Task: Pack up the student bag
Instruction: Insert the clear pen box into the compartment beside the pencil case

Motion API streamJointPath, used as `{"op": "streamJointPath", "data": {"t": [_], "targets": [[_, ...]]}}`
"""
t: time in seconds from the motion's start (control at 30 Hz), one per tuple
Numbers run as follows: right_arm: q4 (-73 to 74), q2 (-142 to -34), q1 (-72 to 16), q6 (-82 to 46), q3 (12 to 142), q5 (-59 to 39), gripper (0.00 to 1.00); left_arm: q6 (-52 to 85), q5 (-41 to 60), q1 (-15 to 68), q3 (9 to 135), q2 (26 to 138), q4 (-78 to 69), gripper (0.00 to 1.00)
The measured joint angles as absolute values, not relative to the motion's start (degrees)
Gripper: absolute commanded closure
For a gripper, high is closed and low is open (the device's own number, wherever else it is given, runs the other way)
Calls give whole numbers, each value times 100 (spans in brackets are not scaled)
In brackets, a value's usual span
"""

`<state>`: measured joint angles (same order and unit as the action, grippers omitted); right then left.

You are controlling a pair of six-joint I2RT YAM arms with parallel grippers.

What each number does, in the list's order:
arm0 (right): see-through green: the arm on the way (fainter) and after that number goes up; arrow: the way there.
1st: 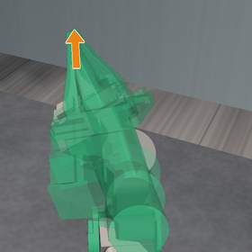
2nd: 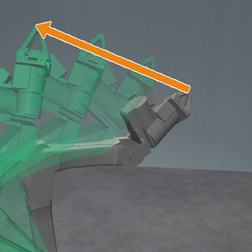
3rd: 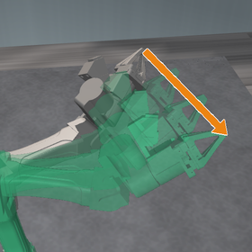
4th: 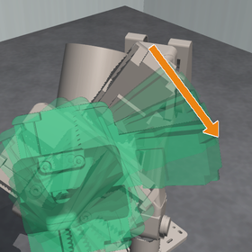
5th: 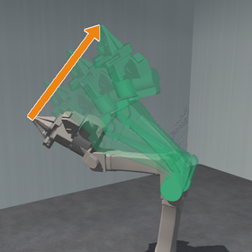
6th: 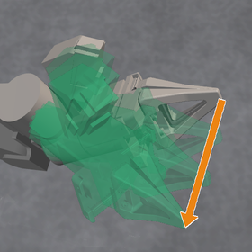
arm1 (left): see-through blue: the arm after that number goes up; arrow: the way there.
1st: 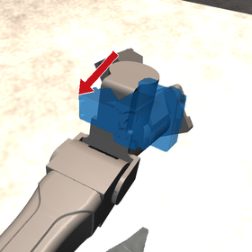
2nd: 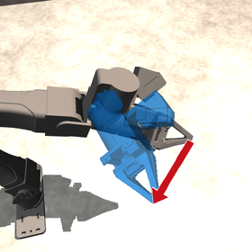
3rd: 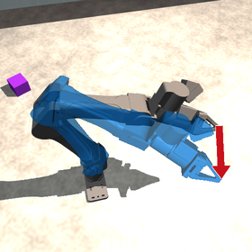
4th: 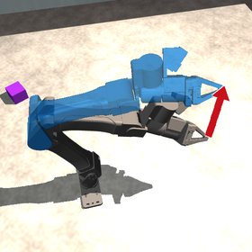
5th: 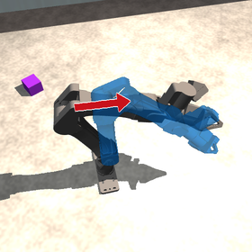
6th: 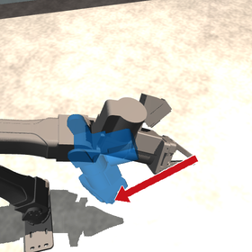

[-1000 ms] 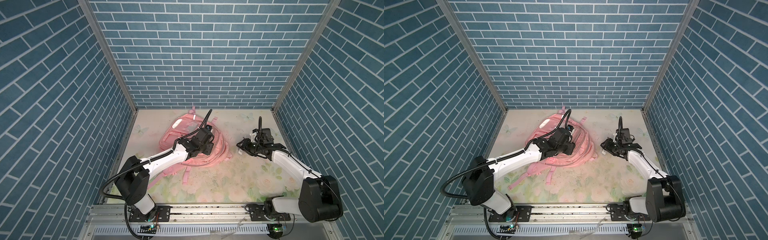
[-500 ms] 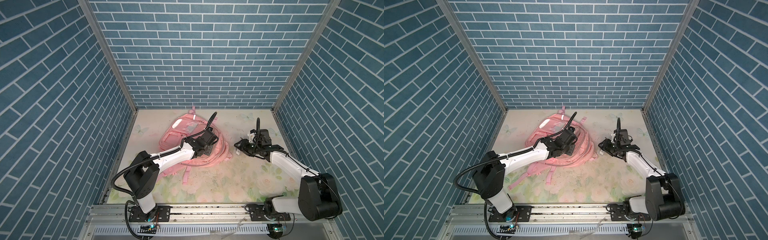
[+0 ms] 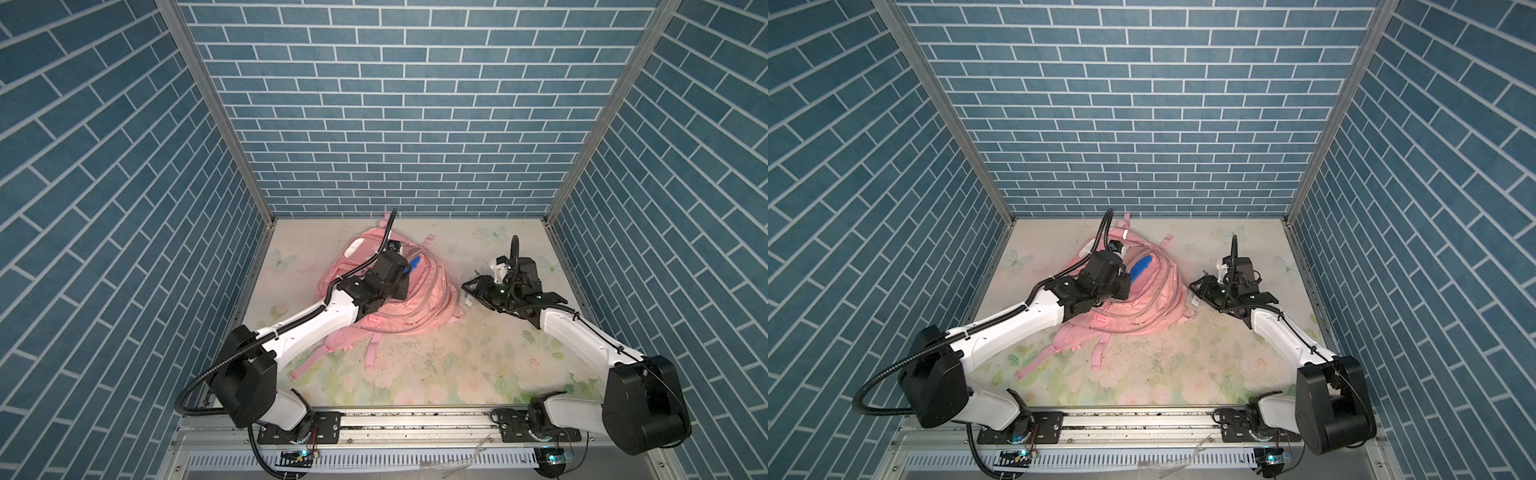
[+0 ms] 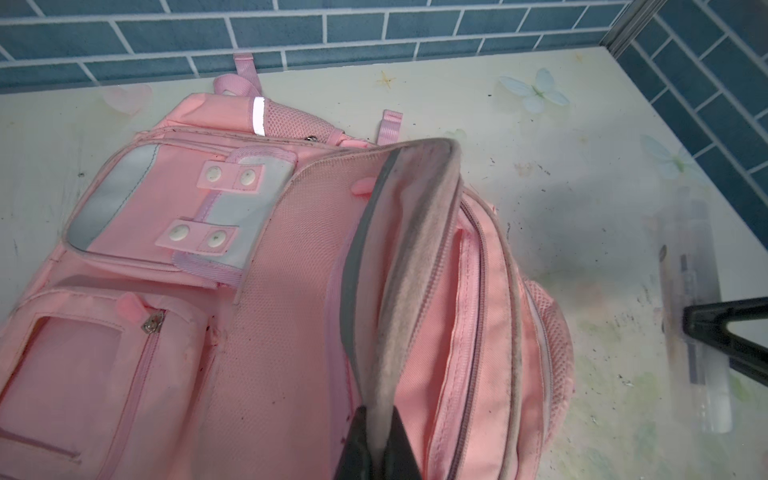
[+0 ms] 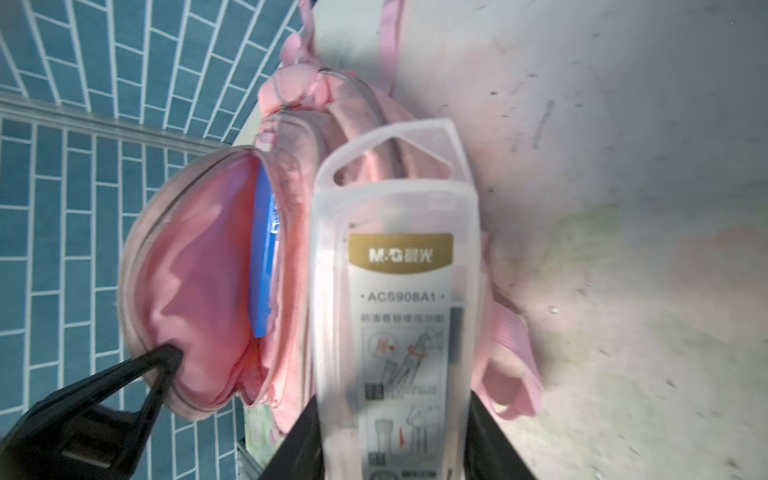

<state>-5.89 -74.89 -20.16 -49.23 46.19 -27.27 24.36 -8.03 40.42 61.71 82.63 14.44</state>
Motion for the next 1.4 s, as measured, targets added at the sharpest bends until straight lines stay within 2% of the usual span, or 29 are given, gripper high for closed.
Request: {"op": "streamJointPath", "data": {"t": [0.37, 0.8, 0.97, 1.07, 1.17, 1.3, 1.33, 1.4], "targets": [[1304, -8630, -3277, -5979, 5343, -2711, 62, 2768, -115, 3629, 5658, 7852, 904, 100], [2532, -9977, -3828, -7411, 5465, -2182, 62, 2869, 104, 3557, 5492, 7754, 694, 100], [2425, -10331, -3955, -7741, 5817, -1868, 53, 2904, 191, 3551, 5446, 7754, 604, 100], [2268, -10444, -4093, -7806, 6027, -1616, 38, 2923, 235, 3548, 5443, 7758, 565, 100], [2091, -10484, -4156, -7760, 6165, -1487, 27, 2941, 268, 3548, 5443, 7762, 565, 100], [1887, -10455, -4191, -7607, 6270, -1358, 21, 2943, 270, 3546, 5443, 7767, 552, 100], [1872, -10422, -4195, -7577, 6243, -1326, 15, 2941, 272, 3546, 5443, 7769, 550, 100], [1848, -10307, -4204, -7452, 6156, -1260, 16, 2939, 272, 3546, 5443, 7771, 550, 100]]}}
